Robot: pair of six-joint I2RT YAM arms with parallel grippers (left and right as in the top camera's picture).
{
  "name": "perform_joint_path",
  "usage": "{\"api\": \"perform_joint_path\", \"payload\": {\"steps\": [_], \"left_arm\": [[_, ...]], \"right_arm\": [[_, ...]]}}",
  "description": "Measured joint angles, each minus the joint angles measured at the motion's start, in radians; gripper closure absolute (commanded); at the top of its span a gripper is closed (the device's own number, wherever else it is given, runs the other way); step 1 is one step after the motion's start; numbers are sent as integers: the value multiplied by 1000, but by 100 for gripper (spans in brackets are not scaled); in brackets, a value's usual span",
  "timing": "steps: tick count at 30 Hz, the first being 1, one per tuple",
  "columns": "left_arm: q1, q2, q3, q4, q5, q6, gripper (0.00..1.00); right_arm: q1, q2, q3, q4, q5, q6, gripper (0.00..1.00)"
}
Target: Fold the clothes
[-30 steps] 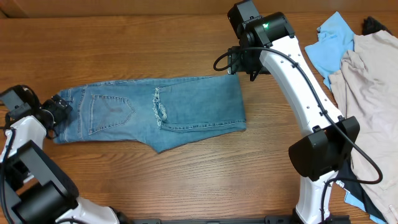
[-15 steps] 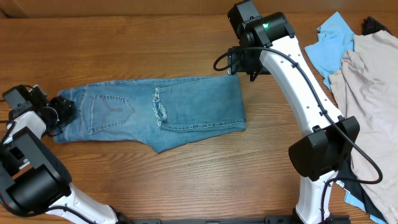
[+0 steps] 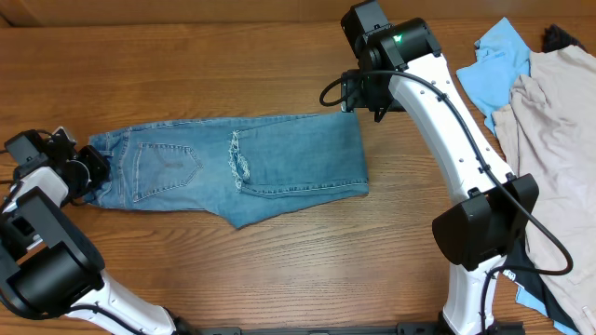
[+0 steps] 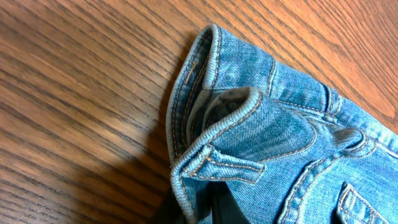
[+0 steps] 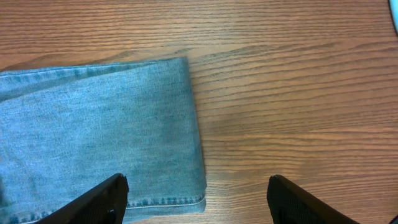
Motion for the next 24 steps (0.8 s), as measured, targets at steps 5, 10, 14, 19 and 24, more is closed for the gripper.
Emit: {"api": "perform_joint_path", "payload": {"steps": [5, 10, 14, 19, 24], "left_arm": [[12, 6, 60, -132, 5, -4, 96], [71, 24, 266, -405, 10, -11, 96], [141, 29, 504, -532, 7, -11, 96], [202, 29, 798, -654, 49, -11, 96], [128, 29, 917, -787, 97, -11, 96]], "right_arm": [[-10, 0, 0, 17, -2, 8, 25], [-79, 0, 0, 16, -3, 19, 25], [-142, 0, 0, 1, -2, 23, 25], [-174, 0, 0, -6, -2, 22, 25], [-170, 0, 0, -8, -3, 22, 25]]}}
